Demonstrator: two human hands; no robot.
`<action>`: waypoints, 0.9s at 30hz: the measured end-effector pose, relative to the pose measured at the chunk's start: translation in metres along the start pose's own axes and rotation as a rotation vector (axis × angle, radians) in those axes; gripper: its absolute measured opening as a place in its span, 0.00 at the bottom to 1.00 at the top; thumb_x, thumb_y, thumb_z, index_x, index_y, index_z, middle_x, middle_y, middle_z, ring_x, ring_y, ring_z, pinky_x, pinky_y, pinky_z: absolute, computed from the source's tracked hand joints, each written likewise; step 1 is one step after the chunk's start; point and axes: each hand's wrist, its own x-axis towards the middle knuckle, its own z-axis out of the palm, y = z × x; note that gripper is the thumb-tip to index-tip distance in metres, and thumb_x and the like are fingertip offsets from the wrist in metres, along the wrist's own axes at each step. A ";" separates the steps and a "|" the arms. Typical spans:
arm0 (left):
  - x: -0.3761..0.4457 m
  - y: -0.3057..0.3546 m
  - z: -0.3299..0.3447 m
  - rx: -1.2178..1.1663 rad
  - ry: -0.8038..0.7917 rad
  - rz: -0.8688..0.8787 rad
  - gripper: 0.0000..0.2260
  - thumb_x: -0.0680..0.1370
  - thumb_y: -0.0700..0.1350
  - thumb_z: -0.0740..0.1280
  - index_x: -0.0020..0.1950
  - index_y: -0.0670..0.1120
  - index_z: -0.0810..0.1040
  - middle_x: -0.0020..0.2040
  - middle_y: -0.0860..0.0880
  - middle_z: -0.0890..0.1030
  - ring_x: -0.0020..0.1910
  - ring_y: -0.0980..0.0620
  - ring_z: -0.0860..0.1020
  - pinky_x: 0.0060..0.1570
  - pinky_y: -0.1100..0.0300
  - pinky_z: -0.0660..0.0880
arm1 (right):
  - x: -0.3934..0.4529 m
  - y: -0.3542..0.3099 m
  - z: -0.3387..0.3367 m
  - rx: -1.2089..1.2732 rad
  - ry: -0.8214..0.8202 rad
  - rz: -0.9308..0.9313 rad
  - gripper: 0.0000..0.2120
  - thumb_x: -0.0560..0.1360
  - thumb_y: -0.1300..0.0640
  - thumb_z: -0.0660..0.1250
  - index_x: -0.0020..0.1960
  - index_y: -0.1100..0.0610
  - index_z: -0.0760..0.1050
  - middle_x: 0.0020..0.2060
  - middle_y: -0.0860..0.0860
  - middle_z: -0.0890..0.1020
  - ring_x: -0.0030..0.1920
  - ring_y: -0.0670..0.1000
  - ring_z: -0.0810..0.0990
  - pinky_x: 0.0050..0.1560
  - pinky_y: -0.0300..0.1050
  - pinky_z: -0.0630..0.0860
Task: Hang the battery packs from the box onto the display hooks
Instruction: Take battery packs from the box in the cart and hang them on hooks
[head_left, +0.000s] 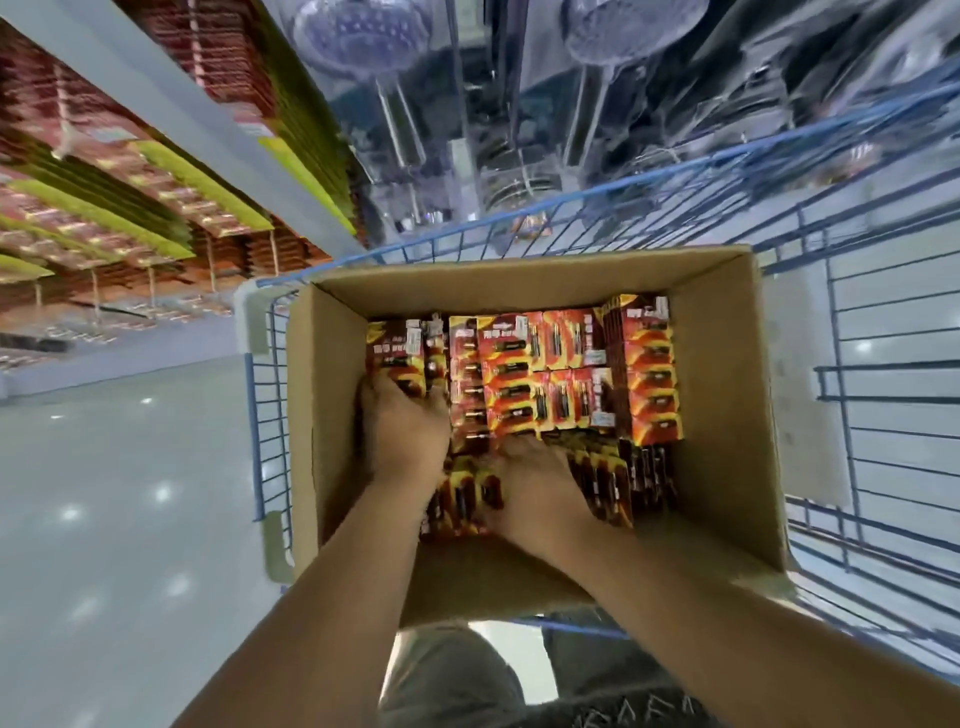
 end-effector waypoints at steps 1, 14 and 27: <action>0.003 0.001 0.004 0.067 0.006 -0.001 0.33 0.81 0.53 0.70 0.82 0.46 0.60 0.76 0.43 0.69 0.75 0.42 0.70 0.67 0.47 0.74 | 0.002 0.001 0.001 -0.013 0.000 0.005 0.29 0.76 0.43 0.72 0.76 0.46 0.71 0.76 0.48 0.70 0.77 0.53 0.64 0.79 0.56 0.59; 0.016 0.001 0.012 0.089 0.001 -0.024 0.37 0.76 0.49 0.77 0.79 0.46 0.62 0.74 0.42 0.71 0.72 0.39 0.72 0.64 0.43 0.77 | -0.011 0.051 -0.027 0.380 -0.100 0.181 0.08 0.79 0.42 0.70 0.53 0.44 0.77 0.46 0.45 0.81 0.46 0.48 0.80 0.44 0.48 0.77; 0.020 -0.001 0.010 -0.096 -0.094 0.120 0.25 0.76 0.44 0.78 0.66 0.50 0.67 0.58 0.49 0.81 0.59 0.44 0.82 0.50 0.51 0.80 | -0.030 0.076 -0.045 1.120 0.057 0.314 0.09 0.83 0.48 0.67 0.62 0.49 0.79 0.55 0.46 0.87 0.54 0.47 0.86 0.50 0.42 0.81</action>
